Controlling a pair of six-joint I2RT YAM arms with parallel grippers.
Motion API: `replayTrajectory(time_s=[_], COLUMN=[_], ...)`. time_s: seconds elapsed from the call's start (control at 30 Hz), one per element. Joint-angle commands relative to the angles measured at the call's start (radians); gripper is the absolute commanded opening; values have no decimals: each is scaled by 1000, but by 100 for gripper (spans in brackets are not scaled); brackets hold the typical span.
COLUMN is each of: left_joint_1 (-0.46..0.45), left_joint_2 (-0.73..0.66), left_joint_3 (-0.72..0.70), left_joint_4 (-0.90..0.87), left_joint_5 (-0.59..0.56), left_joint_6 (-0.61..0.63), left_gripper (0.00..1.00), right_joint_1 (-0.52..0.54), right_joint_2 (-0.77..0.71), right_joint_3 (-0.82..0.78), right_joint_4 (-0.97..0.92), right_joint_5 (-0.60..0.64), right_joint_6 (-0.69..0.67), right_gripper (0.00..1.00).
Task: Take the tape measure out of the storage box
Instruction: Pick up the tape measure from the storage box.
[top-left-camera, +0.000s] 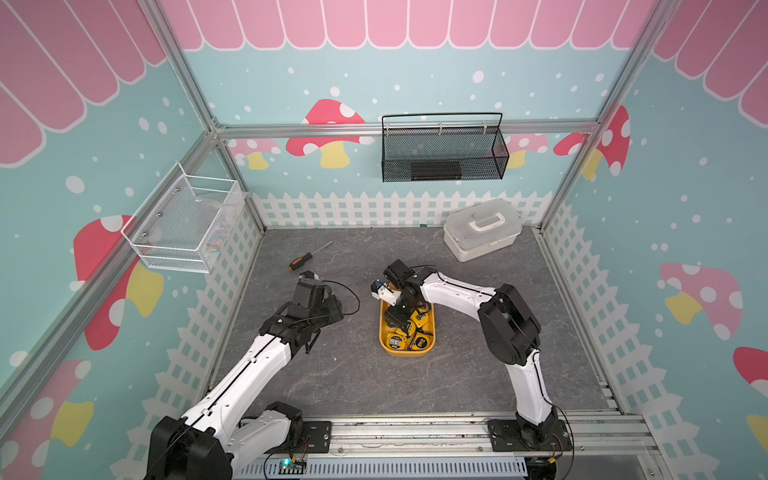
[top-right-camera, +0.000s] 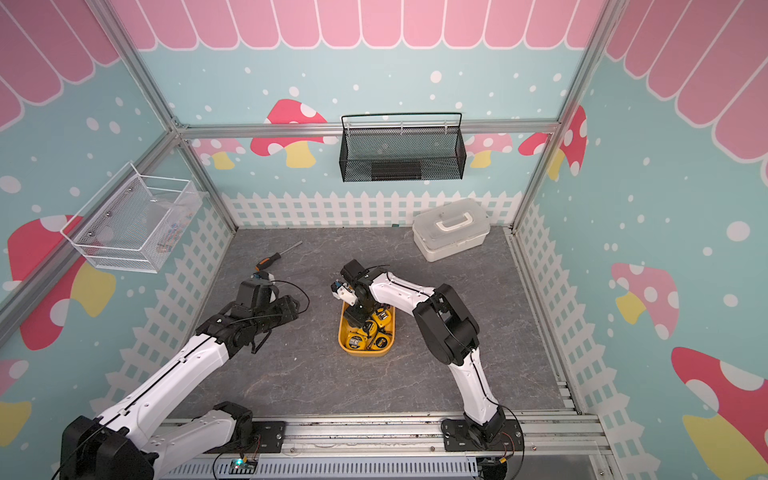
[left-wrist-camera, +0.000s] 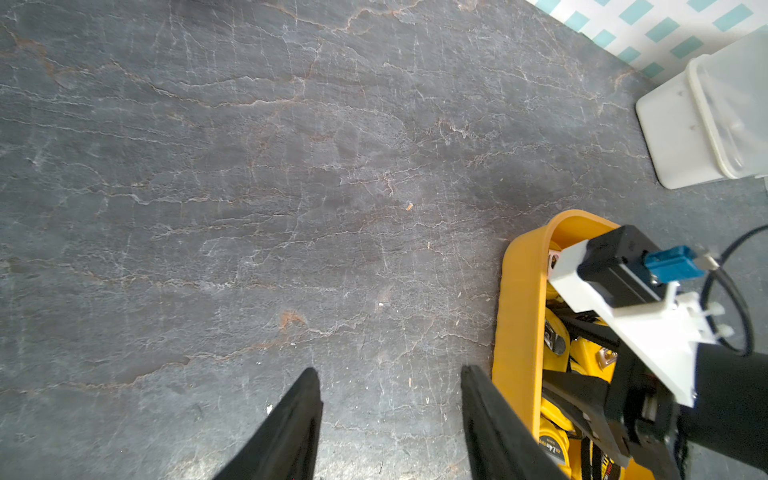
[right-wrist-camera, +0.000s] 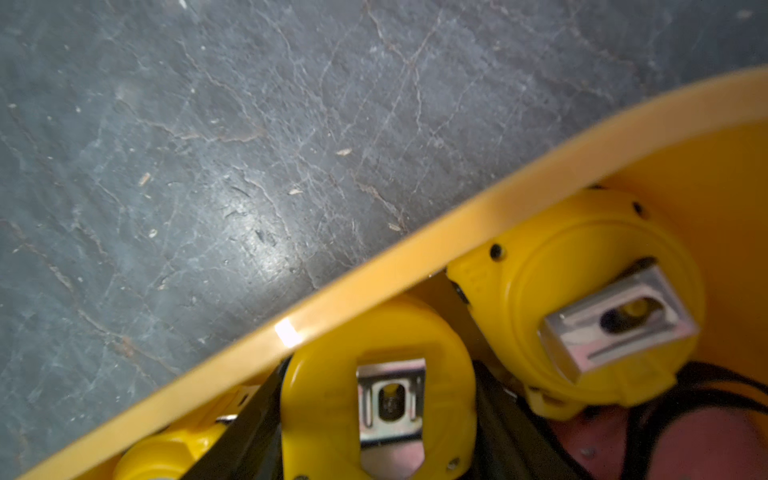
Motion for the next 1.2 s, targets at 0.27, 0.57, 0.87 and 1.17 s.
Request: replayTrajectory(time_s=[0.27,0.57,0.87,1.17], left_joint_1=[4,2,-28,-59], left_joint_2=[-3,49,114,133], left_joint_3=[8,30,43,80], left_joint_4=[9,46,98,96], left_joint_5=[-2,48,79,82], left_joint_6=[1,-15,-25,-19], left_gripper=[56,56,56,56], right_joint_1=[-23,-55,-79,-125], right_joint_2=[-143,-199,-290,-346], right_joint_3=[-16,-9,4,40], right_joint_4=[-17,-19,-32,-41], right_joint_5=[-20,-53,-57,-61], right_joint_6=[9,12,22,15], right_gripper=[52,52,51,51])
